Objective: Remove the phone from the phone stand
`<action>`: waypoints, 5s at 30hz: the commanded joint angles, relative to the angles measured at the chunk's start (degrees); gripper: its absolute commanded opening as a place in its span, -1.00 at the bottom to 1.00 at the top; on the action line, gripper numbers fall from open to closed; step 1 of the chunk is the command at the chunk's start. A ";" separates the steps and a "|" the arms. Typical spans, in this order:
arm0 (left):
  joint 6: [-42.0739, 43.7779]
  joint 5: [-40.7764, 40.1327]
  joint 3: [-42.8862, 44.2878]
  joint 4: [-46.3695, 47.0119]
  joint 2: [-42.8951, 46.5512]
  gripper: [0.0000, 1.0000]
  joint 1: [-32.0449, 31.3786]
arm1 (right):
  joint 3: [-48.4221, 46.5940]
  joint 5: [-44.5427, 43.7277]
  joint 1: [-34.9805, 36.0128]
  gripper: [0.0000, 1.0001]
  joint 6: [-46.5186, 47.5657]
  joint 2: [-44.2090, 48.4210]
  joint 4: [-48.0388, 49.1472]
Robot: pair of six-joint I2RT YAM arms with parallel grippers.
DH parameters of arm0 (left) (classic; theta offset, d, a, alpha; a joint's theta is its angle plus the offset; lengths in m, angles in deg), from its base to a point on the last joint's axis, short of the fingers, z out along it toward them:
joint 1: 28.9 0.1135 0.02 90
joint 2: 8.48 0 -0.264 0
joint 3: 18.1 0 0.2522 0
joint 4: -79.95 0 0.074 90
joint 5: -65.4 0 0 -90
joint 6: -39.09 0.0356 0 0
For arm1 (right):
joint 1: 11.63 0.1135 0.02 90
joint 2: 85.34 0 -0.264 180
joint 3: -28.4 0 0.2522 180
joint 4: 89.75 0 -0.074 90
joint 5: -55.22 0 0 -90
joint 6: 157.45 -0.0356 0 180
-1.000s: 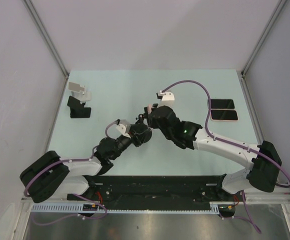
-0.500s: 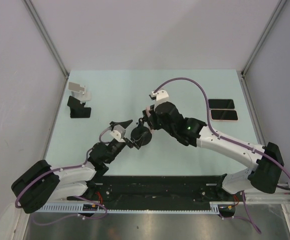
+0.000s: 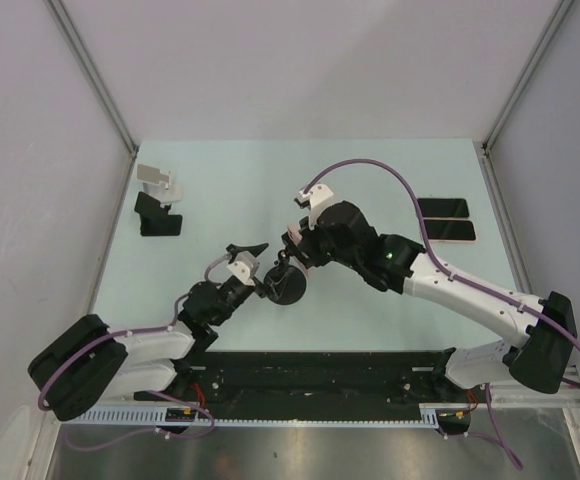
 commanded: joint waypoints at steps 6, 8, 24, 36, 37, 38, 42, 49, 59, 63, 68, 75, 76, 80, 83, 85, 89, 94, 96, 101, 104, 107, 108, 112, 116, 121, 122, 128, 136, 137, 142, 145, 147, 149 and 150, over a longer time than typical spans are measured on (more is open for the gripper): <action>1.31 6.07 4.58 -1.00 -3.26 0.43 0.26 | -3.30 4.98 2.21 -1.00 2.11 0.46 3.83; 0.95 6.42 5.10 -1.17 -3.96 0.32 0.26 | -3.21 5.16 2.48 -1.00 2.20 -0.06 3.57; -0.89 8.45 6.07 -2.05 -5.54 -1.00 0.26 | 0.21 -6.09 5.73 -0.09 2.64 -4.11 13.30; -1.77 7.92 5.90 -2.05 -5.10 -1.00 0.26 | 3.56 -11.36 5.91 -0.07 2.99 -6.48 19.47; -1.77 7.65 5.90 -2.05 -5.02 -1.00 0.26 | 3.73 -11.54 5.91 -0.09 2.91 -6.66 19.56; -1.86 7.48 5.90 -2.05 -4.93 -1.00 0.26 | 3.82 -11.63 5.91 -0.10 2.91 -7.01 19.56; -2.13 6.86 5.63 -2.05 -4.40 -0.99 0.35 | 4.17 -12.51 5.99 -0.28 2.64 -7.36 19.74; -5.37 1.15 5.11 -2.23 -3.52 -0.99 0.35 | 4.35 -12.07 5.99 -1.00 1.68 -5.87 16.84; -9.68 -16.67 7.38 -12.13 -2.55 -1.00 0.43 | 4.35 -12.50 8.54 -1.00 0.27 -1.13 6.83; -12.05 -18.36 9.76 -16.38 -4.57 -1.00 1.14 | 4.35 -13.91 10.21 -1.00 -0.43 -0.59 3.22; -12.94 -18.80 10.11 -18.14 -4.31 -0.99 1.58 | 4.35 -15.05 10.56 -1.00 -1.14 -0.51 1.19; -11.62 -16.34 9.77 -18.14 -3.17 -1.00 1.49 | 4.26 -20.14 9.51 -1.00 -4.63 1.95 3.39; -11.71 -16.25 9.76 -18.05 -3.00 -1.00 1.49 | 4.26 -20.85 8.90 -1.00 -5.87 2.30 3.30; -12.58 -17.13 9.06 -17.79 -2.29 -1.00 1.32 | 4.26 -24.01 6.70 -1.00 -9.83 4.06 3.39; -12.94 -17.31 8.71 -17.26 -2.03 -1.00 1.32 | 4.00 -25.86 5.91 -1.00 -11.59 4.68 3.30; -13.11 -17.31 8.53 -17.00 -1.85 -1.00 1.23 | 3.82 -26.57 5.38 -1.00 -12.29 4.59 3.56; -13.46 -16.70 8.44 -16.64 -1.76 -1.00 0.88 | 3.38 -27.97 5.03 -1.00 -13.26 3.98 3.66; -14.08 -16.78 8.09 -15.77 -2.03 -1.00 0.53 | 2.85 -29.55 4.59 -1.00 -14.49 3.27 3.74; -14.17 -16.35 8.09 -15.50 -2.11 -1.00 0.44 | 2.59 -29.91 4.33 -1.00 -14.41 2.92 4.01; -14.43 -15.81 8.01 -14.97 -2.64 -1.00 0.00 | 1.97 -31.31 3.71 -1.00 -14.85 2.57 4.45; -14.26 -15.29 8.01 -14.62 -2.82 -1.00 0.00 | 1.80 -31.66 3.45 -1.00 -14.59 2.57 5.15; -13.73 -13.27 8.18 -14.18 -2.99 -1.00 -0.09 | 1.80 -31.06 3.18 -1.00 -14.32 2.48 6.20; -12.86 -12.13 8.53 -14.01 -3.25 -0.99 -0.18 | 1.80 -30.79 3.09 -1.00 -14.15 2.22 6.73; -10.30 -4.68 10.20 -13.92 -5.89 -1.00 -0.62 | 1.80 -28.24 2.92 -1.00 -11.43 1.25 11.55; -7.93 0.43 11.43 -13.83 -6.69 -1.00 -1.50 | 1.80 -26.40 2.30 -1.00 -9.93 -0.68 15.34; -5.47 5.54 11.96 -13.66 -7.56 -1.00 -2.11 | 1.80 -24.64 0.20 -1.00 -7.21 -2.70 20.51; -5.38 6.41 12.31 -13.66 -7.65 -1.00 -2.20 | 1.80 -24.55 -0.07 -1.00 -5.64 -2.96 20.70; -4.85 5.37 12.23 -13.66 -8.35 -1.00 -2.20 | 1.80 -23.93 -2.26 -1.00 -1.23 -1.65 27.91; -5.73 2.47 11.78 -13.66 -7.48 -0.99 -1.85 | 2.23 -24.99 -2.80 -1.00 3.61 7.38 19.41; -6.16 2.29 11.70 -13.57 -7.48 -1.00 -1.59 | 2.67 -24.99 -2.80 -1.00 3.61 8.45 18.17; -7.13 1.15 11.52 -13.57 -7.48 -0.99 -1.23 | 7.33 -23.14 -2.71 -1.00 2.56 16.97 12.72; -8.27 -0.59 11.26 -13.57 -7.39 -0.81 -1.23 | 9.79 -23.06 -2.62 -1.00 1.15 22.42 9.46; -8.89 -2.62 11.00 -13.57 -6.78 -0.51 -1.23 | 11.29 -22.62 -2.53 -1.00 0.62 25.76 7.27; -10.30 -5.34 10.64 -13.66 -5.46 -0.25 -1.23 | 12.25 -22.53 -2.44 -1.00 0.45 29.00 5.60; -10.91 -6.14 10.38 -13.83 -4.76 -0.15 -1.23 | 13.30 -22.61 -2.36 -1.00 0.45 29.98 5.24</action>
